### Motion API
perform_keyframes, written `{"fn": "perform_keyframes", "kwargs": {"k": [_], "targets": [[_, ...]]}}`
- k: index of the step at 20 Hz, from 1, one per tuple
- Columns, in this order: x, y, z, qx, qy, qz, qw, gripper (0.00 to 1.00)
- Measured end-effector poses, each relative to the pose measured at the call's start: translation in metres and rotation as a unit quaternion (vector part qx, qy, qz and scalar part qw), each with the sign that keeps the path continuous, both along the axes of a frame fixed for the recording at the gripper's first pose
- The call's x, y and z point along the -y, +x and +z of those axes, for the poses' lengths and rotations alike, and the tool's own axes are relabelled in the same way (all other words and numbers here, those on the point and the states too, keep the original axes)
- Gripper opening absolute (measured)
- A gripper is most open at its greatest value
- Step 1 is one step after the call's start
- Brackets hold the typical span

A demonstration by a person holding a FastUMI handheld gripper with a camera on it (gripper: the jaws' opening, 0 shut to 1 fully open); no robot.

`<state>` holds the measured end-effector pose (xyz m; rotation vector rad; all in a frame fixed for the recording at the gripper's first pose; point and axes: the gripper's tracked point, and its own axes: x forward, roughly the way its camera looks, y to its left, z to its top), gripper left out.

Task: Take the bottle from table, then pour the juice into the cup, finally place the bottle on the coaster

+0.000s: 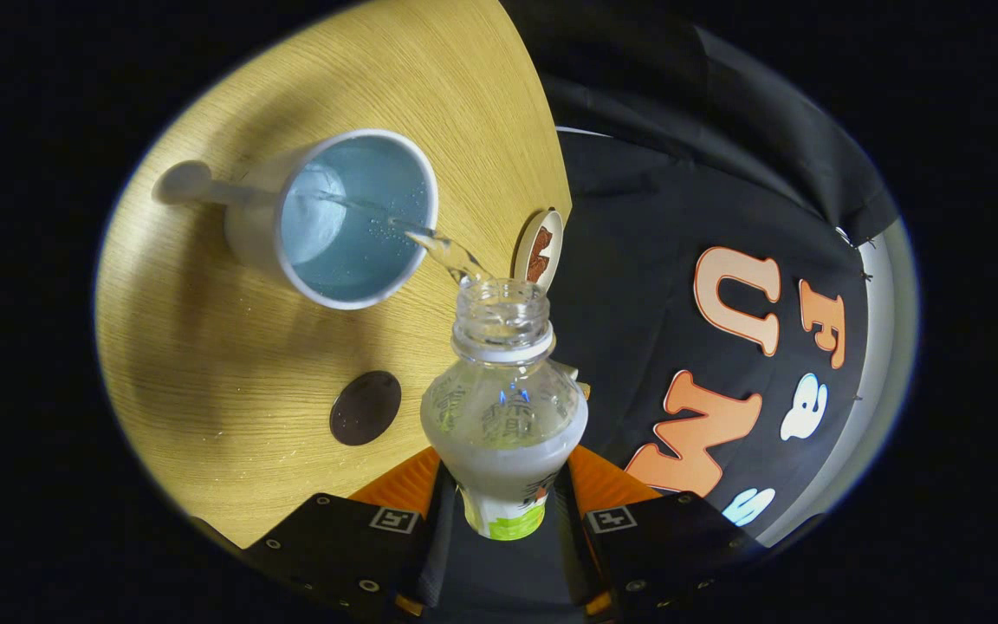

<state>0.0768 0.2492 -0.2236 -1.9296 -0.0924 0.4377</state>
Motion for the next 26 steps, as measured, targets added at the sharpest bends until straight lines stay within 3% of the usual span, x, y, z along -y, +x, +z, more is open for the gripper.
{"fn": "perform_keyframes", "kwargs": {"k": [26], "targets": [[0.0063, 0.0059, -0.0026, -0.009, -0.037, 0.002, 0.999, 0.56]]}}
